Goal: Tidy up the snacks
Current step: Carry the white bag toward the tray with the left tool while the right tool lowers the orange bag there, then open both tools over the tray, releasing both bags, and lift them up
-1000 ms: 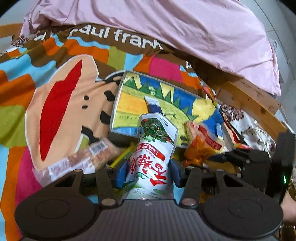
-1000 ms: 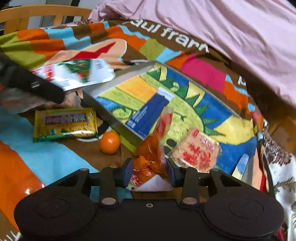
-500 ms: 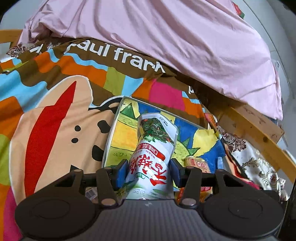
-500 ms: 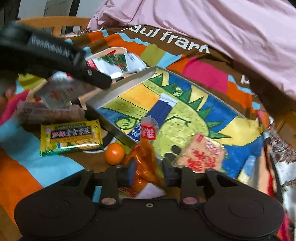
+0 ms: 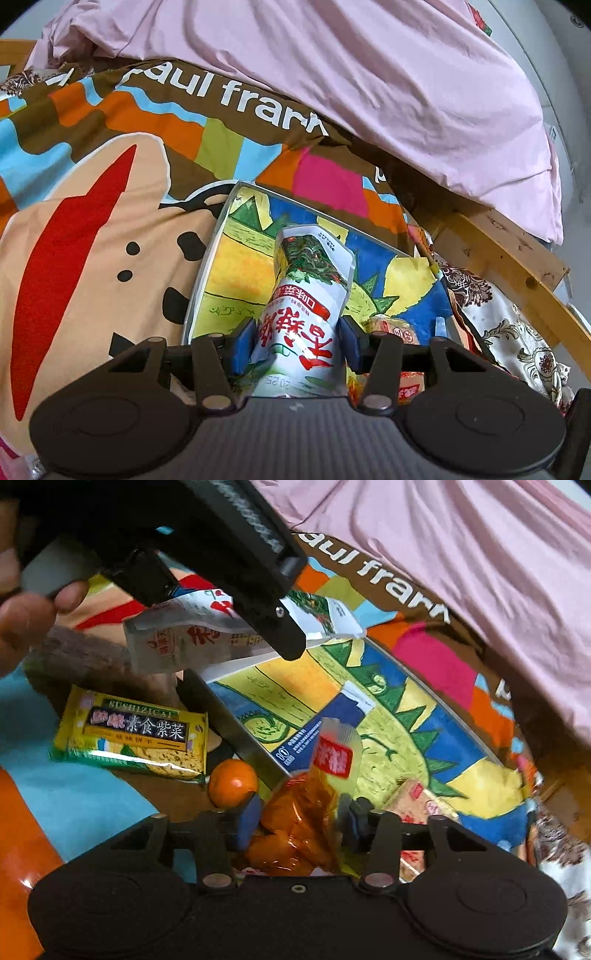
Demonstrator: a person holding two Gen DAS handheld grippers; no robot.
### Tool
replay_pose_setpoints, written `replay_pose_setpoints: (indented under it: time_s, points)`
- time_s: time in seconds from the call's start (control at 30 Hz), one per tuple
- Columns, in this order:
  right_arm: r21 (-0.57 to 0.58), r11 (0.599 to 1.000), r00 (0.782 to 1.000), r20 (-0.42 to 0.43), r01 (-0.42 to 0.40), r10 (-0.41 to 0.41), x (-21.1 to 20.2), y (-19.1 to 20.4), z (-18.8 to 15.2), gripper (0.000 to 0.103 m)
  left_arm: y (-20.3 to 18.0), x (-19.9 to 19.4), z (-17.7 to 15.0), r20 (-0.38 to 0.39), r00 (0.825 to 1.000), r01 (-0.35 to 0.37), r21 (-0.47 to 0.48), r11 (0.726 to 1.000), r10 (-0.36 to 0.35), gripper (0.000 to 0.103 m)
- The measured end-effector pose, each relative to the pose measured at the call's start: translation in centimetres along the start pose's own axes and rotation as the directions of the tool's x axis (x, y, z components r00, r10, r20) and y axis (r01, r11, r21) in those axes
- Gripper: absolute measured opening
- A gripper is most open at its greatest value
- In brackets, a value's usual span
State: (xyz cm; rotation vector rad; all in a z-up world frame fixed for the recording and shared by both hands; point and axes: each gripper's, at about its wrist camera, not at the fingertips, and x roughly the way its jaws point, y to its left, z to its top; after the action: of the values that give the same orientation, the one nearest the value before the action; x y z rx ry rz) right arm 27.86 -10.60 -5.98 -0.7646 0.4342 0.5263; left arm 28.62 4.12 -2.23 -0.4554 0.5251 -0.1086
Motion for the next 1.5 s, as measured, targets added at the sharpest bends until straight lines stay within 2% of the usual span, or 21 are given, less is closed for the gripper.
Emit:
replay_pose_setpoints:
  time_s: [0.03, 0.17, 0.33, 0.53, 0.63, 0.73, 0.83, 1.1, 1.2, 1.33, 1.5]
  points:
    - [-0.033, 0.999, 1.0, 0.006, 0.014, -0.014, -0.1, 0.4, -0.1, 0.039, 0.1, 0.1, -0.1, -0.003, 1.0, 0.0, -0.002, 1.0, 0.0, 0.053]
    - [-0.13, 0.99, 0.998, 0.018, 0.056, -0.055, -0.7, 1.7, -0.5, 0.037, 0.3, 0.3, -0.2, -0.013, 1.0, 0.0, -0.011, 1.0, -0.001, 0.053]
    - [-0.129, 0.989, 0.997, 0.028, 0.074, -0.071, -2.2, 1.2, 0.3, 0.037, 0.1, 0.1, -0.1, -0.01, 1.0, 0.003, -0.004, 1.0, -0.003, 0.053]
    - [-0.093, 0.988, 0.988, 0.108, 0.124, -0.113, -3.7, -0.5, 2.3, 0.037, -0.1, 0.2, 0.7, 0.016, 1.0, 0.004, 0.004, 1.0, -0.004, 0.053]
    - [-0.064, 0.986, 0.979, 0.144, 0.156, -0.146, -2.7, -1.8, 3.4, 0.037, -0.1, 0.7, 1.3, 0.041, 0.999, 0.004, 0.013, 1.0, -0.004, 0.053]
    - [0.001, 0.988, 0.977, 0.152, 0.154, -0.153, -1.0, -3.6, 4.3, 0.037, 0.1, 1.6, 1.7, 0.07, 0.998, 0.004, 0.031, 1.0, -0.006, 0.053]
    - [0.046, 0.99, 0.981, 0.137, 0.133, -0.138, 1.4, -4.8, 4.7, 0.037, 0.5, 2.9, 1.9, 0.075, 0.997, -0.015, 0.054, 0.998, 0.011, 0.053]
    - [0.052, 0.99, 0.989, 0.068, 0.13, -0.134, 5.6, -4.9, 4.9, 0.038, 2.1, 6.2, 1.5, 0.054, 0.998, -0.027, 0.074, 0.997, 0.023, 0.053]
    - [0.093, 0.989, 0.993, 0.028, 0.116, -0.119, 6.8, -5.3, 4.6, 0.042, 2.2, 7.4, 0.9, 0.022, 0.999, -0.034, 0.094, 0.995, 0.032, 0.054]
    - [0.136, 0.985, 0.994, -0.005, 0.106, -0.106, 7.6, -5.5, 4.0, 0.051, 2.1, 8.0, 0.6, 0.009, 1.0, -0.028, 0.133, 0.991, 0.027, 0.06]
    - [0.243, 0.965, 0.995, 0.008, 0.094, -0.099, 6.5, -6.8, 3.9, 0.067, 2.7, 7.8, 0.9, 0.004, 1.0, 0.017, 0.078, 0.997, -0.017, 0.073]
